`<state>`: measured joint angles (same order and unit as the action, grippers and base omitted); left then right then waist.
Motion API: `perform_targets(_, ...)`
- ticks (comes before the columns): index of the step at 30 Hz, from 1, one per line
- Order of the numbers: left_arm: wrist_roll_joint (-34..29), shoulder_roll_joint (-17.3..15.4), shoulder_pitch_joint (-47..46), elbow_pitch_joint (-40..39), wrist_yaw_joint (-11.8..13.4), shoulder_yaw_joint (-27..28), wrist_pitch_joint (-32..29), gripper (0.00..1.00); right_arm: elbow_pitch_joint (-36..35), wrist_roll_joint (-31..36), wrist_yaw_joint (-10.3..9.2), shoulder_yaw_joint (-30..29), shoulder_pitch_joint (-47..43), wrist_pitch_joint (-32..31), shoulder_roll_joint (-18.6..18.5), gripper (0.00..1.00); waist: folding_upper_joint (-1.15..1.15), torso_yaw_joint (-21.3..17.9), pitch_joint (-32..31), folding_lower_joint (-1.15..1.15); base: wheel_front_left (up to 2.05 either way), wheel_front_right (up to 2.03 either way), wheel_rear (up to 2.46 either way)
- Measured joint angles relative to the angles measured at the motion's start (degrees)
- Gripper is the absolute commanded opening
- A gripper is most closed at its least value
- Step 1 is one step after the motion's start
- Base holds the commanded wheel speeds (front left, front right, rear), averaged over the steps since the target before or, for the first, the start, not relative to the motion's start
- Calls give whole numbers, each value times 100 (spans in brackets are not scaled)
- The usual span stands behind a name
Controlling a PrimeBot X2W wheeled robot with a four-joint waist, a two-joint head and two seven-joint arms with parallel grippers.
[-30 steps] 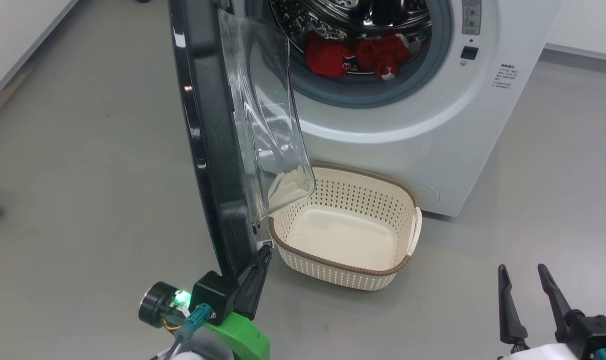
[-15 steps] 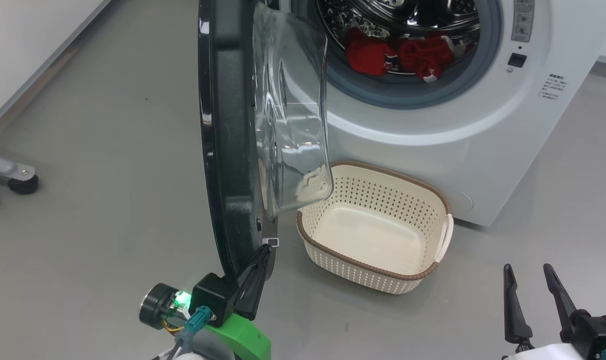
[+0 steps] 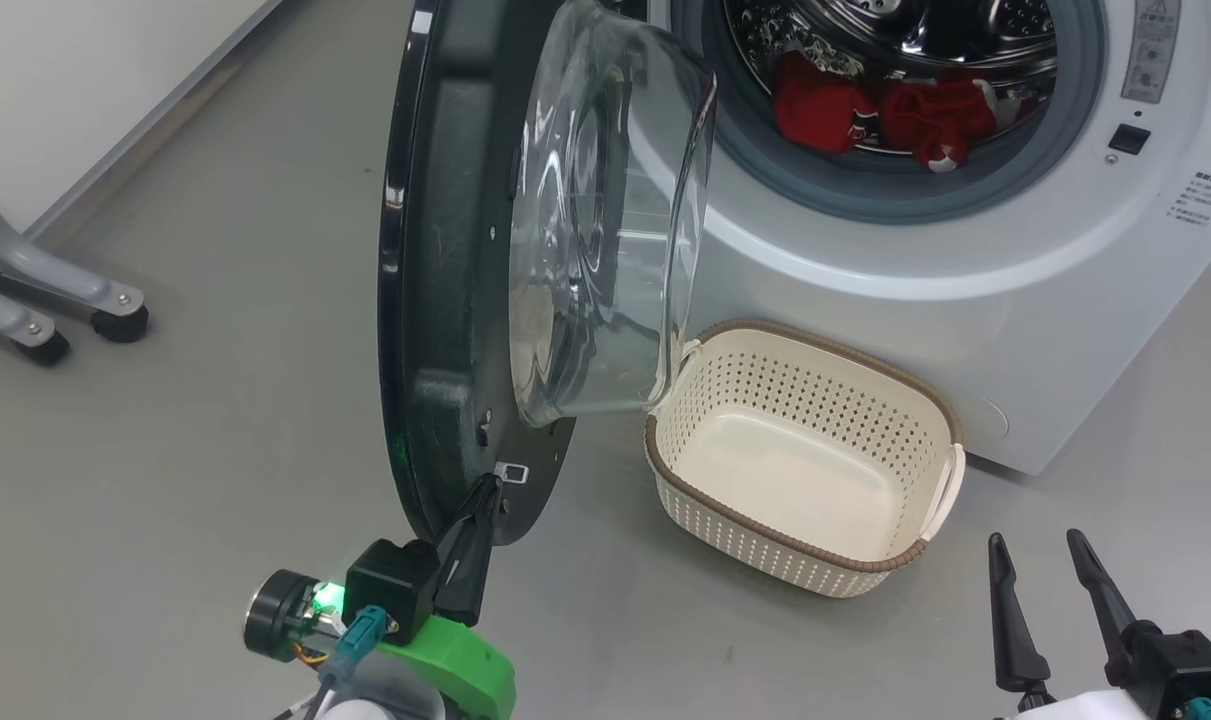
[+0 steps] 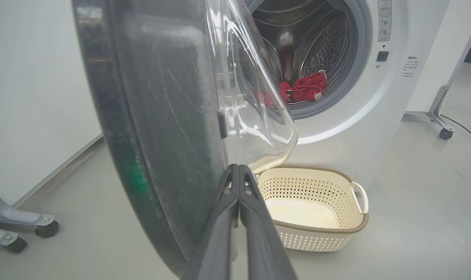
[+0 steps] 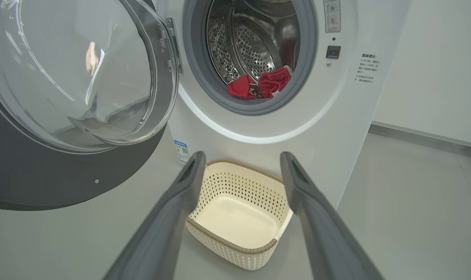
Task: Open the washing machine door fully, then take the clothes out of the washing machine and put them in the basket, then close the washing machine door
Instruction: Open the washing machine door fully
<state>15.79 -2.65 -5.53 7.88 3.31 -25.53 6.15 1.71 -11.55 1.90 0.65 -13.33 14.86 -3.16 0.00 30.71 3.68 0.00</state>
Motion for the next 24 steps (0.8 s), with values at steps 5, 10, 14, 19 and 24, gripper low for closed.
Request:
perform_targets(5,1,-1,-1,5,32,109,56,0,18,10,4,-11,2,0,0,100,0,11,18,0,0,0,0)
perform_targets(10,1,-26,-7,60,68,246,99,0,19,10,4,-37,4,0,7,100,0,9,33,0,0,0,0)
perform_targets(14,18,-74,-11,113,103,463,104,0,20,10,9,-26,25,0,19,100,0,-12,55,0,0,0,0)
perform_targets(19,88,-171,-42,258,202,802,114,0,18,10,52,-30,88,0,36,100,0,-79,128,0,0,0,0)
perform_targets(24,176,-189,-190,427,221,1085,157,0,9,11,56,-38,129,0,36,100,0,-164,225,0,0,0,0)
